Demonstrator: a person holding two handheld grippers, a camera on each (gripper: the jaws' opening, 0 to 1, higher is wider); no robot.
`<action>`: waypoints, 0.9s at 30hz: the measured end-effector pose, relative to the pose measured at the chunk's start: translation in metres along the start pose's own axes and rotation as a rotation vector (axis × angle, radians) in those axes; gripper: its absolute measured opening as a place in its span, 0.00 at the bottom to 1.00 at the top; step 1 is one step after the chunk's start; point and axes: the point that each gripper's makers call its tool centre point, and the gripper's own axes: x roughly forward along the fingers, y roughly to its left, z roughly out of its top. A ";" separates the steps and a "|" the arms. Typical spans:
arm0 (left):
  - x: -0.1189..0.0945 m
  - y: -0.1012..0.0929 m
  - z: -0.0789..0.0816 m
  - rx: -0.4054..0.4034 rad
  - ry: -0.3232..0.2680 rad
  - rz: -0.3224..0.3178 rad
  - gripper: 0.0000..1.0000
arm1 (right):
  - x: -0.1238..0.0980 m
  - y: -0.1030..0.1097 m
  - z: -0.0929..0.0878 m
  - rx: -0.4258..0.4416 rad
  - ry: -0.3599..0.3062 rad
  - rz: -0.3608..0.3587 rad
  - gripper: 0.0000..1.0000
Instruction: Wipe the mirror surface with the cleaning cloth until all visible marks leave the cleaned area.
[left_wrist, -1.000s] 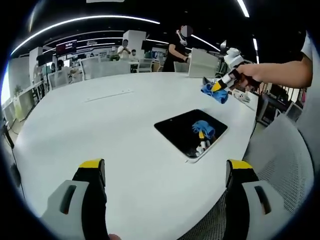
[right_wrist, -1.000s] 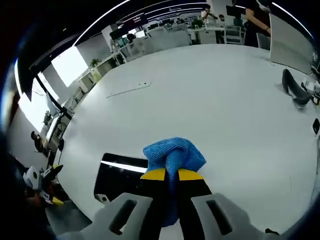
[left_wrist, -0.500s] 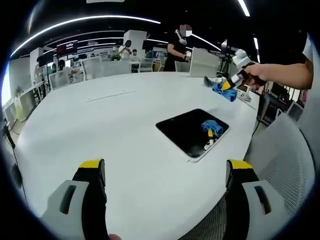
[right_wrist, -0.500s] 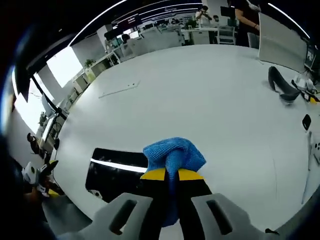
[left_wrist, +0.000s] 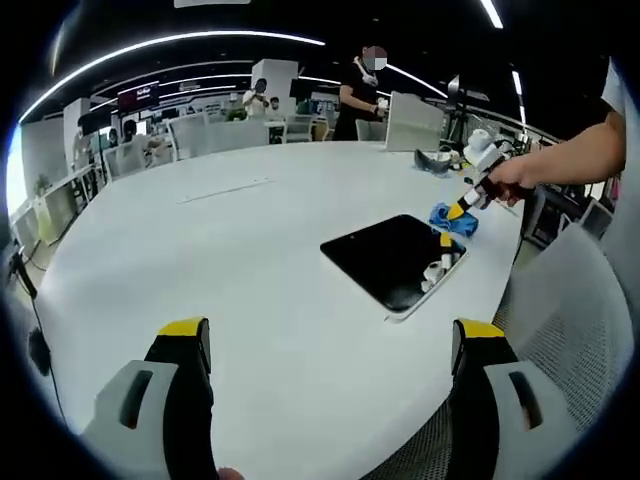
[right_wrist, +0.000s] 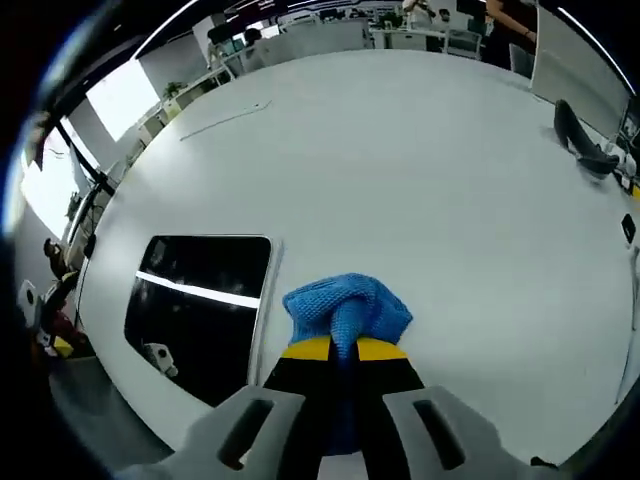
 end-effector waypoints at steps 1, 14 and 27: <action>0.000 0.000 -0.001 0.006 0.007 0.000 0.99 | 0.002 0.000 -0.002 -0.011 0.010 -0.001 0.01; -0.002 0.014 0.000 0.008 -0.005 0.055 0.99 | -0.007 0.011 0.008 -0.109 -0.056 0.109 0.11; -0.003 -0.003 0.012 -0.058 -0.070 -0.017 0.99 | -0.094 0.010 0.040 -0.410 -0.359 0.206 0.66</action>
